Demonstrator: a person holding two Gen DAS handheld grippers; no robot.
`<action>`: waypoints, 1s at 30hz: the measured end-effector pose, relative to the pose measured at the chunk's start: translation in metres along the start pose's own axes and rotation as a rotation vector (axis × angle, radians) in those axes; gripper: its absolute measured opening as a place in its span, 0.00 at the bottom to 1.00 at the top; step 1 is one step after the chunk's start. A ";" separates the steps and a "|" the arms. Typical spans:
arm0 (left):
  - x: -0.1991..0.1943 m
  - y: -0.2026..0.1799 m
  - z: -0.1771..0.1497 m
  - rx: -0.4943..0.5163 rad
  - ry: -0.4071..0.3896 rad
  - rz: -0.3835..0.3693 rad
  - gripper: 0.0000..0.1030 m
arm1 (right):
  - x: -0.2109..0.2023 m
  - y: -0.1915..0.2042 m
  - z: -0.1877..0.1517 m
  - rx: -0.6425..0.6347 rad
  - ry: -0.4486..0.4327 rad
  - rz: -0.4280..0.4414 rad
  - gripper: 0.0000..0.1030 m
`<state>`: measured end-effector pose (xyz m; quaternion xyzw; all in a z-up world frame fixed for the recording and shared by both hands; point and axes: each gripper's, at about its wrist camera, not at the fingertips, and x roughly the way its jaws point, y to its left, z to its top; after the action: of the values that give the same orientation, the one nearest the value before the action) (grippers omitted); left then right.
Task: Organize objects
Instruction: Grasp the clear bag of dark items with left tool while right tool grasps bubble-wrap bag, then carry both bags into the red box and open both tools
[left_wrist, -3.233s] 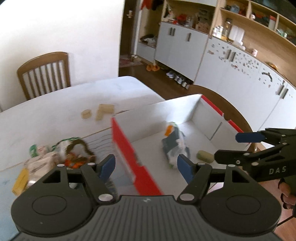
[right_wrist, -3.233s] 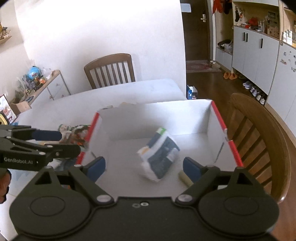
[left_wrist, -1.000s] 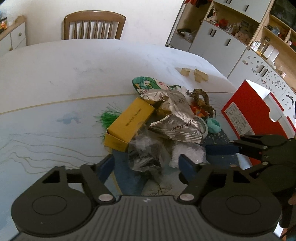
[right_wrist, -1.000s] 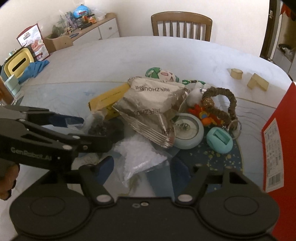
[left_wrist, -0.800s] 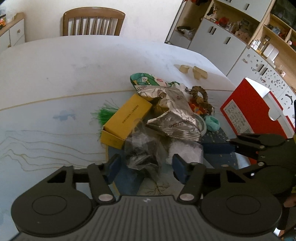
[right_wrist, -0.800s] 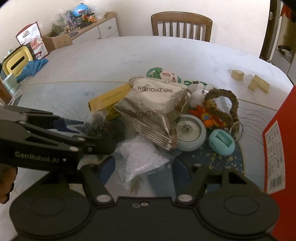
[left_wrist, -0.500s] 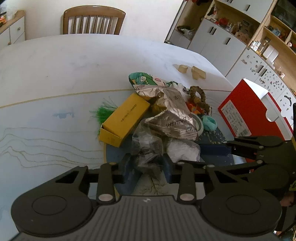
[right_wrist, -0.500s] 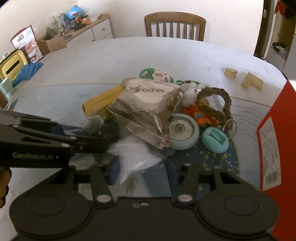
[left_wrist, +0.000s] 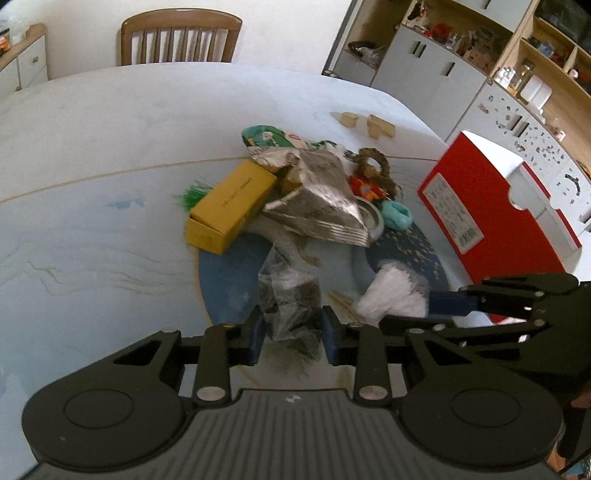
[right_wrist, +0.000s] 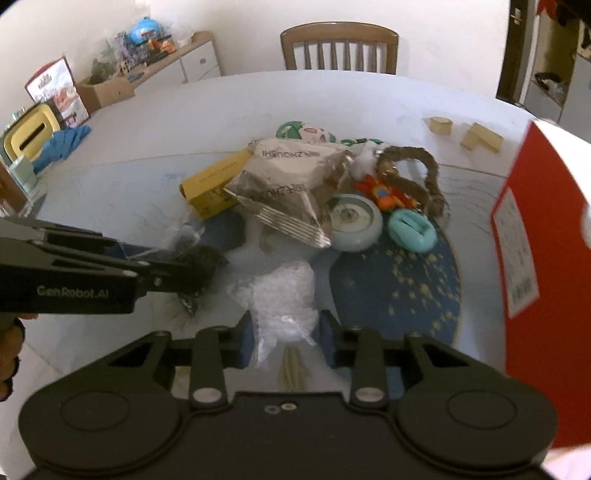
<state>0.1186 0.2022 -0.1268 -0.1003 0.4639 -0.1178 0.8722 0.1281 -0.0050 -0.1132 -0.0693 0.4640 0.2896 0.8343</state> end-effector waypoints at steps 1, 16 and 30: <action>-0.002 -0.003 -0.001 0.005 0.002 0.000 0.30 | -0.005 -0.002 -0.001 0.009 -0.003 -0.001 0.32; -0.051 -0.083 0.019 0.107 -0.054 -0.092 0.30 | -0.104 -0.036 -0.001 0.099 -0.135 -0.054 0.32; -0.043 -0.204 0.054 0.262 -0.106 -0.175 0.30 | -0.166 -0.129 -0.012 0.209 -0.248 -0.143 0.32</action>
<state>0.1176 0.0244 -0.0054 -0.0317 0.3873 -0.2472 0.8876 0.1232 -0.1854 -0.0043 0.0212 0.3792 0.1861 0.9062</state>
